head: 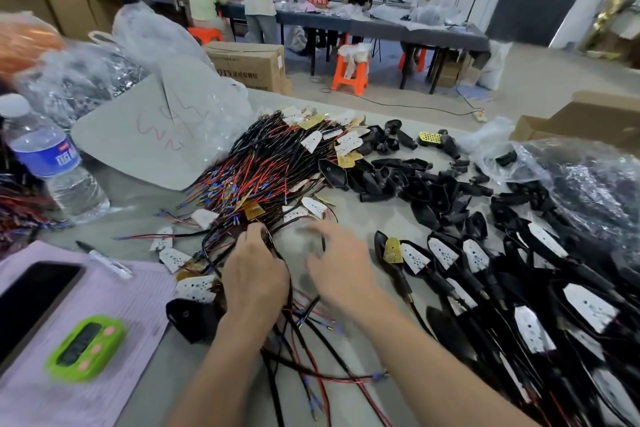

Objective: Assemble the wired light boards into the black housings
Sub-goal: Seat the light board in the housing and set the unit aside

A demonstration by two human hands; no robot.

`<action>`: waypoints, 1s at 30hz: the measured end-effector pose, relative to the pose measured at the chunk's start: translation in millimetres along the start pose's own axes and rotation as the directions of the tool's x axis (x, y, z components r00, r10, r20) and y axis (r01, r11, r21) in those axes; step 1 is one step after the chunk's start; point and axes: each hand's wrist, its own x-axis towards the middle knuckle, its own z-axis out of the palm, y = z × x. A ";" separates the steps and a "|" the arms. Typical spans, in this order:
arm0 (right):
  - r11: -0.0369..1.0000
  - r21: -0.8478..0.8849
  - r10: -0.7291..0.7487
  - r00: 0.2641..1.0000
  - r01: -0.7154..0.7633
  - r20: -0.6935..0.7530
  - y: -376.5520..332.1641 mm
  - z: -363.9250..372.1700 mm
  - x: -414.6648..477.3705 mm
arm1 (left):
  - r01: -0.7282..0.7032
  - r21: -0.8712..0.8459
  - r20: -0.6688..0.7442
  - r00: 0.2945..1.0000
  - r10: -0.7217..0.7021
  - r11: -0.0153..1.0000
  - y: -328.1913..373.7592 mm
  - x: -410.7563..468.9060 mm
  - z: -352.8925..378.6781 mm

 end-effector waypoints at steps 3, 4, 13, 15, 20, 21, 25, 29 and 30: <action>0.998 -0.046 0.043 0.995 -0.039 0.091 -11.5 12.9 -11.5 | 0.020 -0.193 -0.084 0.996 -0.037 0.981 -4.5 -1.6 -1.6; 0.995 -0.088 0.057 0.989 -0.045 0.136 -13.7 16.5 -14.0 | 0.045 -0.262 -0.086 0.994 -0.070 0.964 -5.5 -2.3 -3.3; 0.876 0.450 0.181 0.983 -0.170 0.019 -29.4 -4.9 -8.4 | 0.260 -0.779 0.164 0.963 -0.214 0.571 -12.6 15.2 -19.2; 0.632 0.734 0.243 0.963 -0.248 0.116 -30.7 -24.0 -4.8 | 0.224 -0.545 0.137 0.975 -0.178 0.808 -17.9 17.3 -18.9; 0.513 0.776 0.152 0.928 -0.368 0.340 -12.4 -63.8 -6.5 | 0.228 -0.394 0.125 0.973 -0.194 0.890 -14.0 22.4 -17.2; 0.511 0.786 0.165 0.937 -0.348 0.307 -6.2 -69.9 -7.5 | 0.187 -0.381 0.099 0.982 -0.162 0.906 -11.5 21.2 -16.1; 0.553 0.790 0.157 0.964 -0.265 0.213 15.8 -88.1 -18.6 | -0.055 -0.266 0.048 0.996 0.071 0.962 21.6 14.7 -4.3; 0.668 0.702 0.211 0.968 -0.245 0.137 36.7 -105.6 -29.3 | -0.235 -0.220 0.214 0.935 0.282 0.947 72.0 27.9 20.2; 0.694 0.677 0.218 0.968 -0.246 0.129 41.5 -110.8 -31.5 | -0.248 -0.200 0.271 0.916 0.297 0.948 84.9 34.4 28.6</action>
